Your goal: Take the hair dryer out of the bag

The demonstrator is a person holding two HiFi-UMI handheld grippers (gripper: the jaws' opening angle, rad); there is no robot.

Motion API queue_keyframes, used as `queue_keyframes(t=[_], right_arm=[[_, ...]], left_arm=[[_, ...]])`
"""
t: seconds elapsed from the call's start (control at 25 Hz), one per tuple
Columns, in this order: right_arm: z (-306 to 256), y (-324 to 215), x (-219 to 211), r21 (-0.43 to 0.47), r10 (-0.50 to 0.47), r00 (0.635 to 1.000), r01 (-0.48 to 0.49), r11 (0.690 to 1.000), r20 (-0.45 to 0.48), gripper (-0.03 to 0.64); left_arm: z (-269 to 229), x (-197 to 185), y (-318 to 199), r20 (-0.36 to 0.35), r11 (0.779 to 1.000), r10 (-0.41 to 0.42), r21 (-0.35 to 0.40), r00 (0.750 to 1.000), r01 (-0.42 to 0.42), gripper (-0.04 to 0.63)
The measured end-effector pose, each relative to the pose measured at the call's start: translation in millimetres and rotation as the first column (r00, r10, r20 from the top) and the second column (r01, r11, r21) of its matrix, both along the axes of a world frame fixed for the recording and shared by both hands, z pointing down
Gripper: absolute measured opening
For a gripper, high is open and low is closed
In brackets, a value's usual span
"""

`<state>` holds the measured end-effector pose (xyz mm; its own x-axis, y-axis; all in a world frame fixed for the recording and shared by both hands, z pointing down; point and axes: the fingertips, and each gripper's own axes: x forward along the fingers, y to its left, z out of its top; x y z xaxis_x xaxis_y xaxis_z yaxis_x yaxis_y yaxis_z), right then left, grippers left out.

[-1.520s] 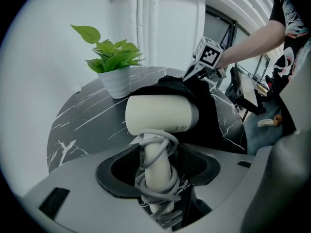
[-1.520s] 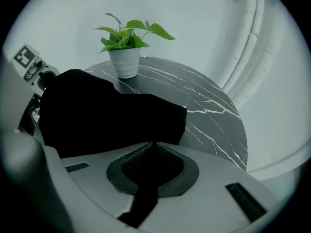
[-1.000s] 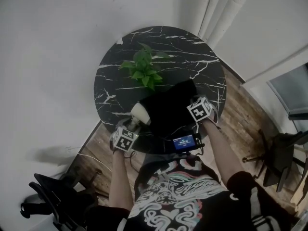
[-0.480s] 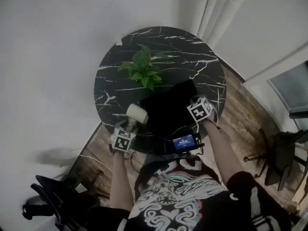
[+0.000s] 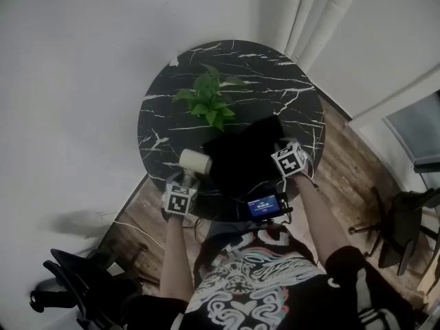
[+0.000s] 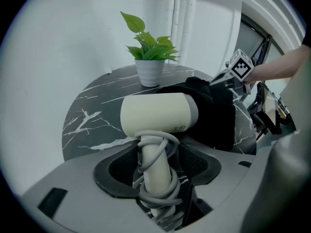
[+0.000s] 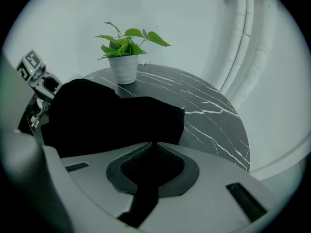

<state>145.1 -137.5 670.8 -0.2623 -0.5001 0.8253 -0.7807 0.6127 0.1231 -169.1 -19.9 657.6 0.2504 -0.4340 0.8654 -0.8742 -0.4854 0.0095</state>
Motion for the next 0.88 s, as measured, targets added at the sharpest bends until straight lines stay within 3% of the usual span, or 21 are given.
queue_keyframes(t=[0.28,0.52,0.6,0.72,0.88], right_arm=[[-17.6,4.3,1.6,0.036,0.03,0.998,-0.032,0.999,0.048,0.068],[-39.4,23.1,2.7,0.049,0.072,0.993,-0.077,0.996,0.09,0.121],[-50.8,27.2,4.3,0.071,0.091,0.99,-0.098,0.993,0.104,0.121],[-67.4,31.3,4.0,0.104,0.11,0.987,-0.122,0.987,0.114,0.123],[-89.1,45.8,-2.3,0.14,0.122,0.983,-0.142,0.98,0.137,0.127]], left_arm=[[3.4,2.7,3.9,0.032,0.999,0.038,0.027,0.999,-0.039,0.308],[-4.3,-4.8,12.8,-0.02,0.999,0.012,0.049,1.0,-0.011,0.327],[-16.9,-14.0,7.8,-0.056,0.994,-0.043,0.099,0.998,0.048,0.332],[-47.4,-24.4,-2.8,-0.136,0.97,-0.125,0.191,0.983,0.15,0.336],[-84.3,-27.0,-6.1,-0.183,0.94,-0.114,0.298,0.977,0.165,0.336]])
